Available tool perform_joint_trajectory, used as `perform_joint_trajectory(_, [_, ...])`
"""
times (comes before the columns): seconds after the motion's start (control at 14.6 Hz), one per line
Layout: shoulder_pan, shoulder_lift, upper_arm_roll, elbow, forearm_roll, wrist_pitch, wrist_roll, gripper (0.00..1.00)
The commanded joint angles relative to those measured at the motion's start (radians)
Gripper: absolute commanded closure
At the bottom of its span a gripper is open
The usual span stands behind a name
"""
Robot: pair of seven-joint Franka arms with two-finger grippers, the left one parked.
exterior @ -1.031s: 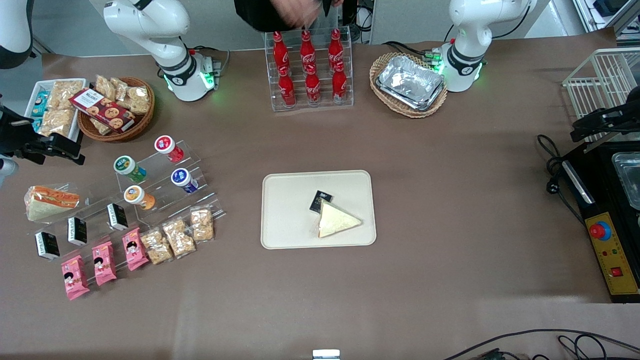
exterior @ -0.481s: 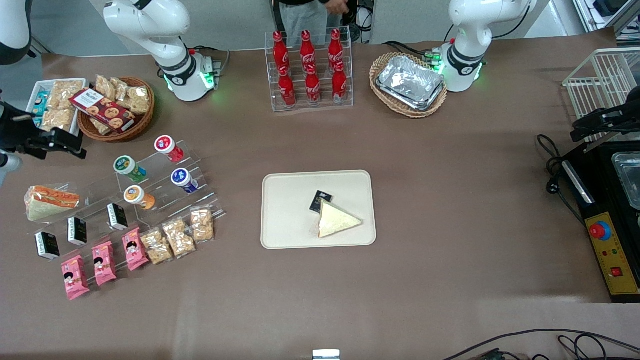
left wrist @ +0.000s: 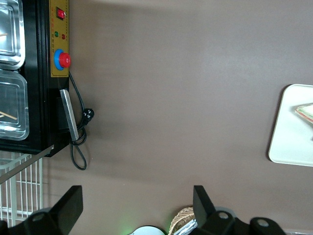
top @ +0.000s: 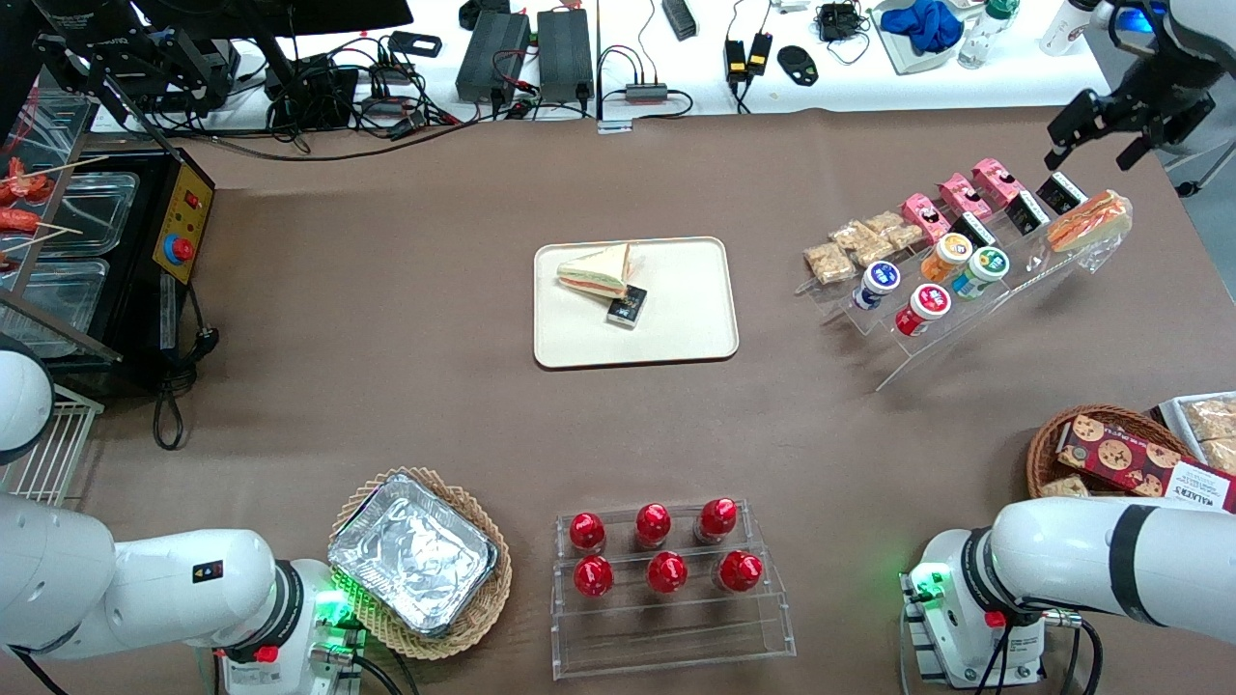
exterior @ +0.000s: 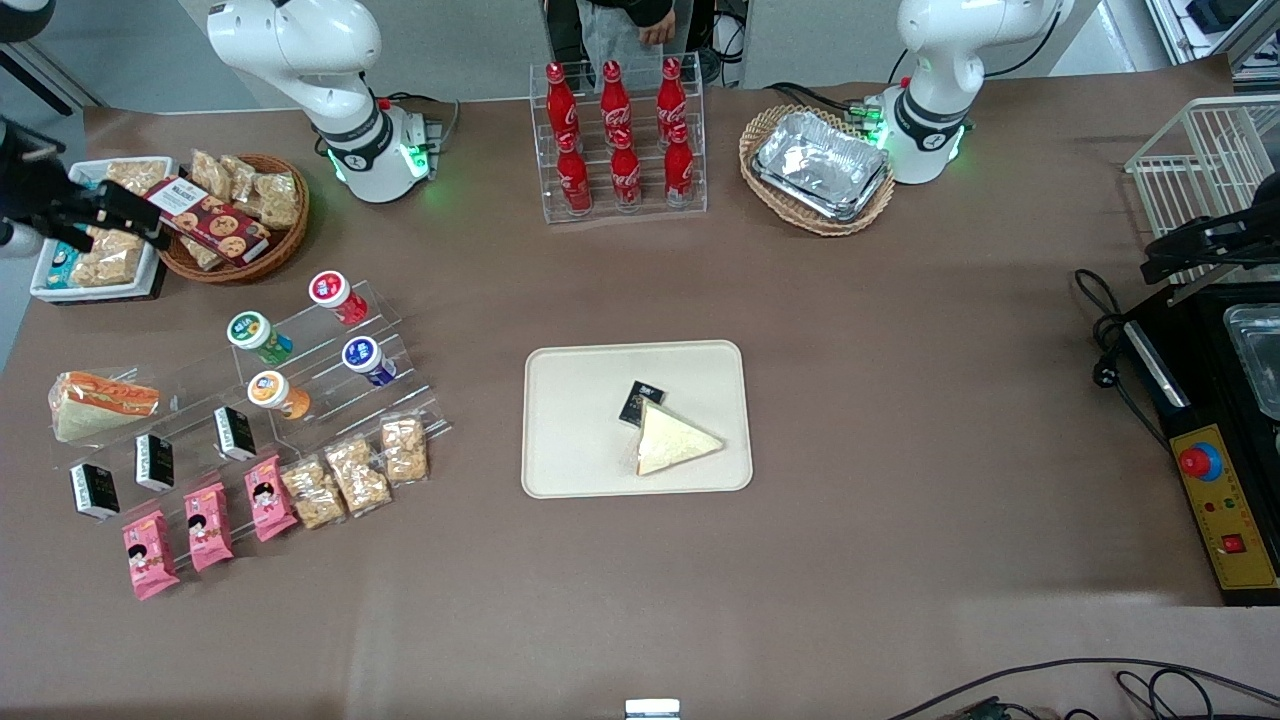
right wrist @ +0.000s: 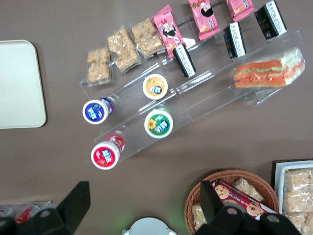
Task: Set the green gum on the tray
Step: 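Move the right gripper down over the green-lidded cup on the display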
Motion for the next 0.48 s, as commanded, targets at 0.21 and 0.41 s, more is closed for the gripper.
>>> perform_joint_trajectory(0.21, [-0.003, -0.073, -0.011, -0.119, -0.003, 0.076, -0.017, 0.0])
perform_joint_trajectory(0.41, [-0.001, -0.073, -0.011, -0.217, -0.003, 0.183, -0.017, 0.0])
